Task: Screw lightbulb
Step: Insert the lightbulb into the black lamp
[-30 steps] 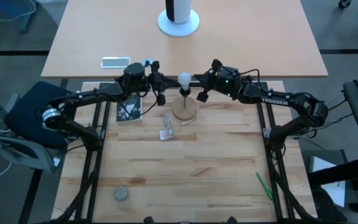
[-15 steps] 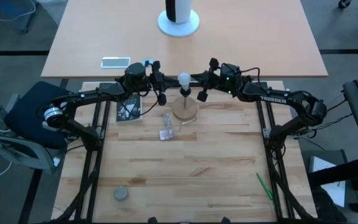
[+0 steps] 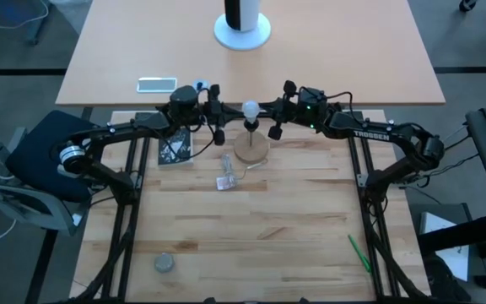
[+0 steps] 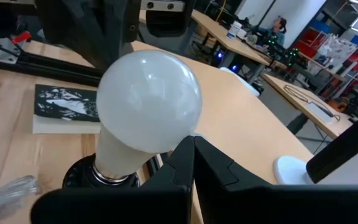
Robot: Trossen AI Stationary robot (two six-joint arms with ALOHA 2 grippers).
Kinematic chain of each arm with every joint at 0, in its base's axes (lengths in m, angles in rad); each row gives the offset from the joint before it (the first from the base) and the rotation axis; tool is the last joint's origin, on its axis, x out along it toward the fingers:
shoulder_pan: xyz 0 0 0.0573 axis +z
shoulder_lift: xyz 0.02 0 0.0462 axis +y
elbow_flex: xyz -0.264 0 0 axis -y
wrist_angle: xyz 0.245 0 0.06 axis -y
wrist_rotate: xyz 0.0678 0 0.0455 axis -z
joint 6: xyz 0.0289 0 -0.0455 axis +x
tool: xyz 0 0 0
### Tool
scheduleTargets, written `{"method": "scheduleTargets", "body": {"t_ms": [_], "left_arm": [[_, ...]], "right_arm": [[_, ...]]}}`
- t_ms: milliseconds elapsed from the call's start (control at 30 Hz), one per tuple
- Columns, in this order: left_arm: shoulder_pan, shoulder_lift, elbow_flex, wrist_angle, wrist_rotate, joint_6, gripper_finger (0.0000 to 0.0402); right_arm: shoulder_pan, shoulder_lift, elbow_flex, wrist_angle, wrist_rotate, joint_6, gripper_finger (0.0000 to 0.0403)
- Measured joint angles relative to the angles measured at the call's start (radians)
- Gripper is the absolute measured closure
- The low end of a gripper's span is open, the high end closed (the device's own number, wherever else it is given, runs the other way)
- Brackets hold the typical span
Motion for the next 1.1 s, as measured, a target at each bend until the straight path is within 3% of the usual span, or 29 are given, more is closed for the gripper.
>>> {"method": "scheduleTargets", "body": {"t_ms": [1100], "left_arm": [[0.001,0.000,-0.005,0.001,-0.013,0.022,0.0401]], "right_arm": [[0.017,-0.012,-0.005,-0.075,-0.041,0.075,0.0403]]}}
